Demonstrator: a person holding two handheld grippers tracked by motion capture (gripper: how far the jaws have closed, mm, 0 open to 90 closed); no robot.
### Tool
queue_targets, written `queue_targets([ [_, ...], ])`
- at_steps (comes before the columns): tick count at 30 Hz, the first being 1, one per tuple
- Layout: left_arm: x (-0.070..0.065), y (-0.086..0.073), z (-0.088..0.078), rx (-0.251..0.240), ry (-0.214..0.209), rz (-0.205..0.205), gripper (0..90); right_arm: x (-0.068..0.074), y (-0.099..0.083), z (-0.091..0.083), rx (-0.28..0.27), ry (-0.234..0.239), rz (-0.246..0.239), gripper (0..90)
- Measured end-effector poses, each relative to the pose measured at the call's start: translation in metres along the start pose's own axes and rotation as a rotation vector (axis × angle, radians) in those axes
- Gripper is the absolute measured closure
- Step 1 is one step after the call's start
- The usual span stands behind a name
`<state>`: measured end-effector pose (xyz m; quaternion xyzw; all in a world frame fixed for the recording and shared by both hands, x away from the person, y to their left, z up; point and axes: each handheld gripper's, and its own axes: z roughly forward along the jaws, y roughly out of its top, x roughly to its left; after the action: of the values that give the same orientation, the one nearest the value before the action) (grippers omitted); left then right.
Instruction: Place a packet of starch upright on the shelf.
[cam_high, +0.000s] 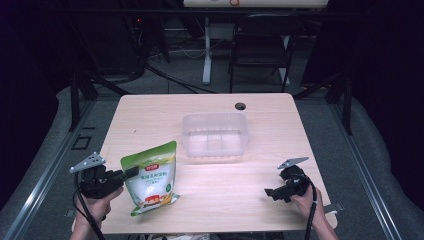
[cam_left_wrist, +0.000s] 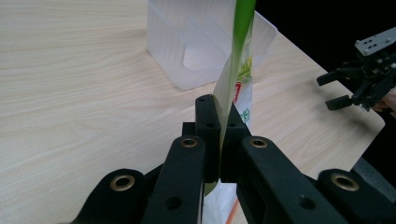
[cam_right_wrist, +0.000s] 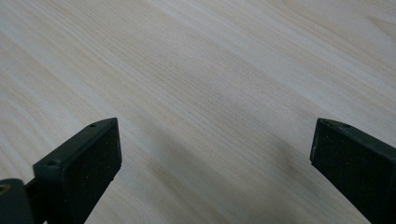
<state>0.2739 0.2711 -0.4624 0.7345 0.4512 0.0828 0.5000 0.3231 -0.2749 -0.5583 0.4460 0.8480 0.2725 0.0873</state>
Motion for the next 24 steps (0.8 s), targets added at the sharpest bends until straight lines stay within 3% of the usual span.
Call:
queue_targets([
  [8, -0.009, 0.008, -0.002, -0.012, -0.046, 0.018, 90.0, 0.0, 0.0, 0.0, 0.002, 0.0, 0.001, 1.5],
  [12, -0.012, 0.013, -0.001, -0.008, -0.045, 0.041, 90.0, 0.0, 0.0, 0.0, 0.001, -0.004, 0.007, 1.5],
  [24, -0.015, 0.033, -0.001, -0.035, -0.077, 0.051, 90.0, -0.001, 0.0, 0.0, 0.005, -0.012, 0.003, 1.5],
])
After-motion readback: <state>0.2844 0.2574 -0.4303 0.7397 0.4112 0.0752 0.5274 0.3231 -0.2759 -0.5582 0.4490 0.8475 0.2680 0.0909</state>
